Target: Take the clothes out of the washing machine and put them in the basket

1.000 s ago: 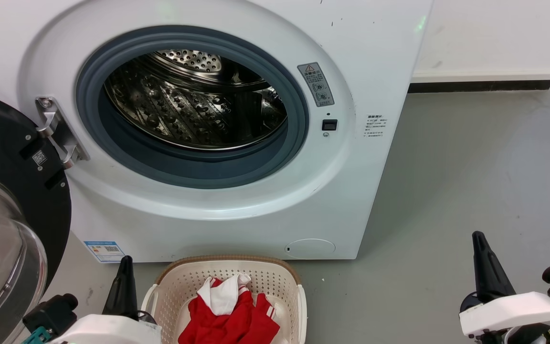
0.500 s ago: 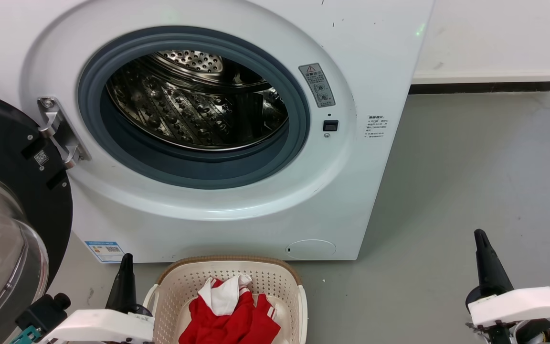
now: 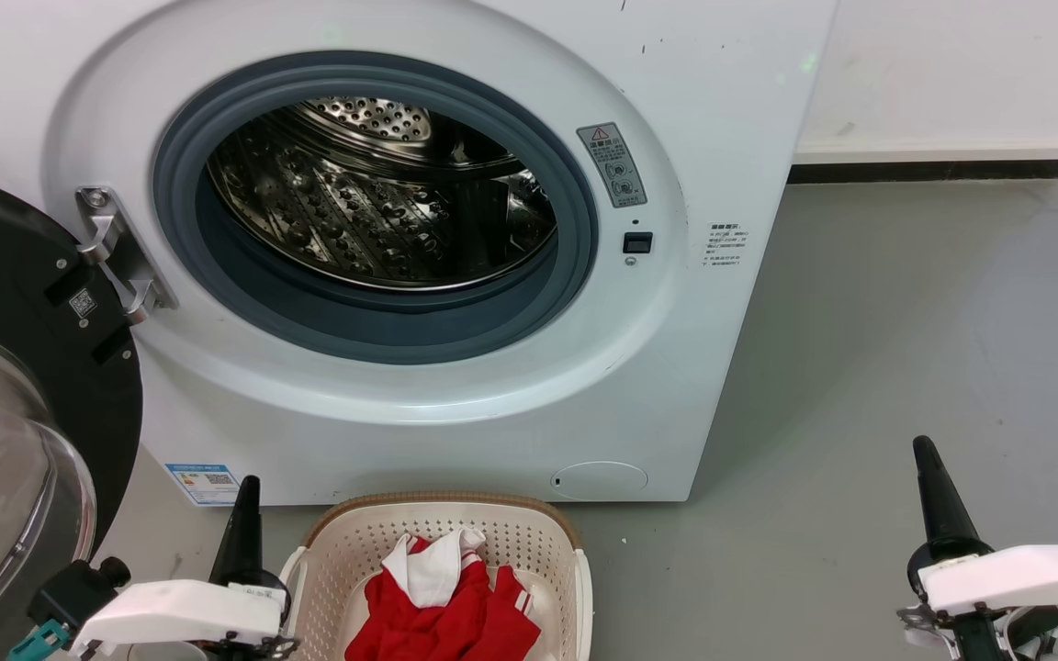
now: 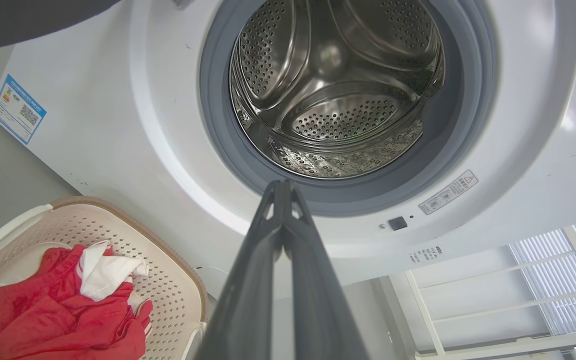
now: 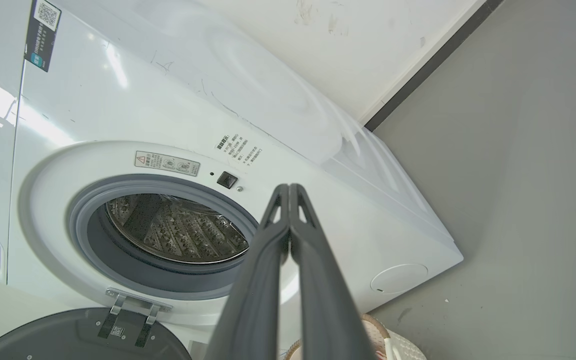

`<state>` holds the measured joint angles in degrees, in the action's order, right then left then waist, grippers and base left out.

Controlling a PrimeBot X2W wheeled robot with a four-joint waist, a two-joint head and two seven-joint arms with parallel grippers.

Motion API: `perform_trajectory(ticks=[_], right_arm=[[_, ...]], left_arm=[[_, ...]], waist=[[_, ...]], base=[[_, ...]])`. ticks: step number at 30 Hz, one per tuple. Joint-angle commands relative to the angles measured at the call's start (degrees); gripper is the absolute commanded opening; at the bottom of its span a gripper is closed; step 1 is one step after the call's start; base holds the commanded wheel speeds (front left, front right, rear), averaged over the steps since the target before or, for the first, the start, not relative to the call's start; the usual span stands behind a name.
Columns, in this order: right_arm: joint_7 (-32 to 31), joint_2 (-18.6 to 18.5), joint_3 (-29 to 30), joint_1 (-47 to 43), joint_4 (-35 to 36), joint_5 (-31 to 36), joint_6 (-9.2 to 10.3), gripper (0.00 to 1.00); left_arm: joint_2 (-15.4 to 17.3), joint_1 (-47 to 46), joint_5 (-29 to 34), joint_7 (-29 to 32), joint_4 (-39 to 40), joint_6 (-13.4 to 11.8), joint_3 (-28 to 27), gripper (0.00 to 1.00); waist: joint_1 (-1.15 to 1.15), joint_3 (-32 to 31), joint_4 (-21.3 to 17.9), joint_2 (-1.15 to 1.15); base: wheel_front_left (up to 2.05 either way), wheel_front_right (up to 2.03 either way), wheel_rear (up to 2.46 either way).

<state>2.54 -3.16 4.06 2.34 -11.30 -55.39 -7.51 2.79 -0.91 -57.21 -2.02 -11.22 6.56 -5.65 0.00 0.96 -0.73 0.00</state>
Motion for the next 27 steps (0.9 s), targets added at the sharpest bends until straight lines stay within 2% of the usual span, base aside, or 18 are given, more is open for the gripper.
perform_trajectory(ticks=[1,27], right_arm=[[-0.7,-0.3,0.2,1.7,0.1,-3.2,0.01,0.00],[-4.6,-0.2,1.1,3.0,-1.2,-19.4,0.01,0.00]], left_arm=[[0.1,-1.6,-3.0,0.8,0.2,0.3,-0.2,0.00],[0.1,-3.6,-18.2,4.5,-1.2,0.7,-0.6,0.00]], waist=[[0.00,0.0,0.0,0.00],[0.00,-0.3,0.3,0.00]], base=[[0.00,0.00,0.00],[0.00,0.00,0.00]])
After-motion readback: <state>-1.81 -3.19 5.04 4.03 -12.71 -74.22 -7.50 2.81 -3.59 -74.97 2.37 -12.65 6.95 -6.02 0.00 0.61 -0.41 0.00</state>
